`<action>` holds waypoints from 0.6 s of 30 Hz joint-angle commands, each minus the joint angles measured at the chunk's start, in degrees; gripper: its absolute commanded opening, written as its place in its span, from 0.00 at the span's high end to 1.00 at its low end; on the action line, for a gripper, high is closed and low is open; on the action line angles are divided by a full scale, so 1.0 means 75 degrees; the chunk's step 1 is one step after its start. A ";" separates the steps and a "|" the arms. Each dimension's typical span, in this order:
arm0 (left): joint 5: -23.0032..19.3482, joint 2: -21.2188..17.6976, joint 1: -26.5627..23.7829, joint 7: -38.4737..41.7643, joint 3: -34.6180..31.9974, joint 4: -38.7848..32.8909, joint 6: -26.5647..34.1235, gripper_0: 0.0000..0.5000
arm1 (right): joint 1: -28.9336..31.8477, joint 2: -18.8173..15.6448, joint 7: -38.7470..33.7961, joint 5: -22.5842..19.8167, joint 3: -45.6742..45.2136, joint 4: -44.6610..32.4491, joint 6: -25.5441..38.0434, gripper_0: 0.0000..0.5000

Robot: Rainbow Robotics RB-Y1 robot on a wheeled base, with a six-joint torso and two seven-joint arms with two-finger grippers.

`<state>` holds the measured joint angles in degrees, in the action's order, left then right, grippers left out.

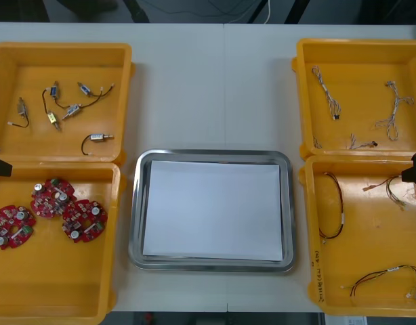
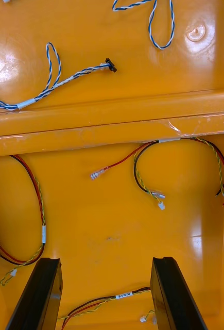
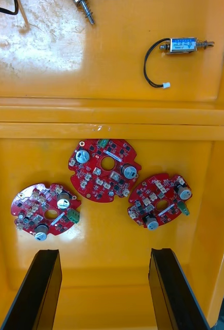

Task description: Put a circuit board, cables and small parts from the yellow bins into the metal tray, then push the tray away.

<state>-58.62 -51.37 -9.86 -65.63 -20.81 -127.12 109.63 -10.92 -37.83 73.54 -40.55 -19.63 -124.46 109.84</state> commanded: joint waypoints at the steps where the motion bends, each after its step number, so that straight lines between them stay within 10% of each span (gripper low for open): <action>1: -0.0047 -0.0147 0.0119 -0.0624 -0.0225 -0.0184 0.0049 0.00 | -0.0102 -0.0264 -0.0126 -0.0031 -0.0219 -0.0022 0.0021 0.00; 18: -0.0059 0.0052 0.0306 -0.0601 -0.0026 -0.0055 0.0049 0.00 | -0.0102 -0.0264 -0.0126 -0.0031 -0.0219 -0.0022 0.0021 0.00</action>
<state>-58.62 -51.34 -9.82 -65.63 -20.79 -127.11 109.63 -10.92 -37.83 73.54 -40.55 -19.63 -124.46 109.84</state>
